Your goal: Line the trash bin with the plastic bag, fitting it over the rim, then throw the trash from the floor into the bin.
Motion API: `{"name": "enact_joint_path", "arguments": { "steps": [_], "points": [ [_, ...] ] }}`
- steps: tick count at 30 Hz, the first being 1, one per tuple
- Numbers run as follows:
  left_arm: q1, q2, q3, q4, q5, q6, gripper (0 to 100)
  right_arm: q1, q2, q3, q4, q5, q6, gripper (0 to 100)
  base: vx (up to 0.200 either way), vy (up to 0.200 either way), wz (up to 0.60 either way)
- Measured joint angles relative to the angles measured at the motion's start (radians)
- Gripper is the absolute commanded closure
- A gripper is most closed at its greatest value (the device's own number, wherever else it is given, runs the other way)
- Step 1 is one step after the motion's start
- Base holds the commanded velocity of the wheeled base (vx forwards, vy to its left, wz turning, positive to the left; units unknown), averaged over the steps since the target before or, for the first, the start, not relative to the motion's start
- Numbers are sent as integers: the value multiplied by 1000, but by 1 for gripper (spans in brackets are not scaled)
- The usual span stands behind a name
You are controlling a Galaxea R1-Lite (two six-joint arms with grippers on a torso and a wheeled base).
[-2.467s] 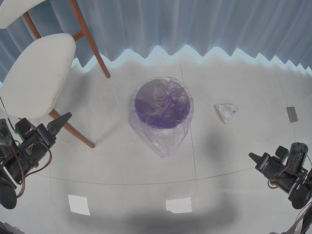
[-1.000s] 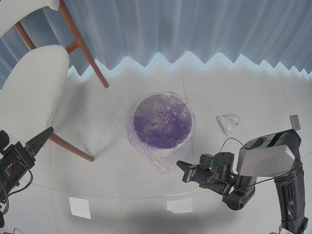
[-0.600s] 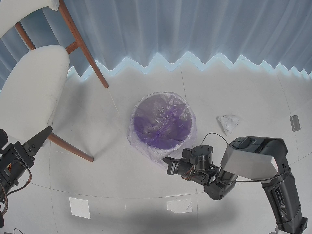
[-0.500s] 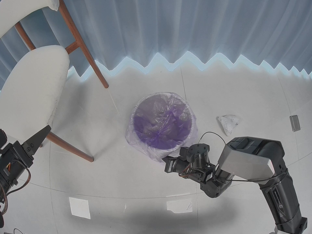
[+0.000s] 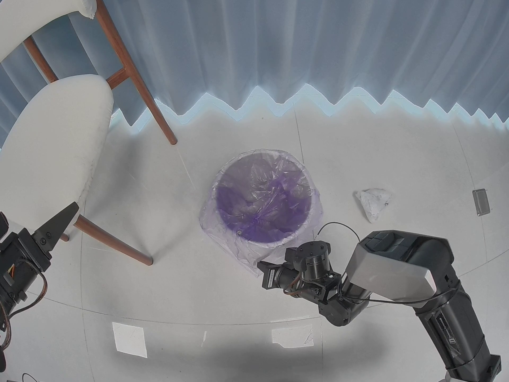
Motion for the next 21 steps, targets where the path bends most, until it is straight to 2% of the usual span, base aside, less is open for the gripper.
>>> {"name": "enact_joint_path", "arguments": {
  "steps": [1,2,8,10,12,15,21],
  "points": [
    [0,0,0,0,0,0,0,0,-13,28,-9,0,1,100,0,0,0],
    [0,0,0,0,0,0,0,-2,-31,63,-17,0,5,0,0,0,0],
    [0,0,1,1,-2,1,0,-17,-196,285,-41,5,54,0,0,0,0],
    [0,0,-2,2,-2,0,0,-25,-279,344,-33,6,115,0,0,0,0],
    [0,1,-11,2,-2,-1,0,-30,-358,380,4,8,213,0,0,0,0],
    [1,5,-30,5,-2,-1,0,-41,-479,396,134,7,360,0,0,0,0],
    [4,19,-59,5,-3,-1,0,-53,-611,318,507,0,504,0,0,0,0]
  ]
}}
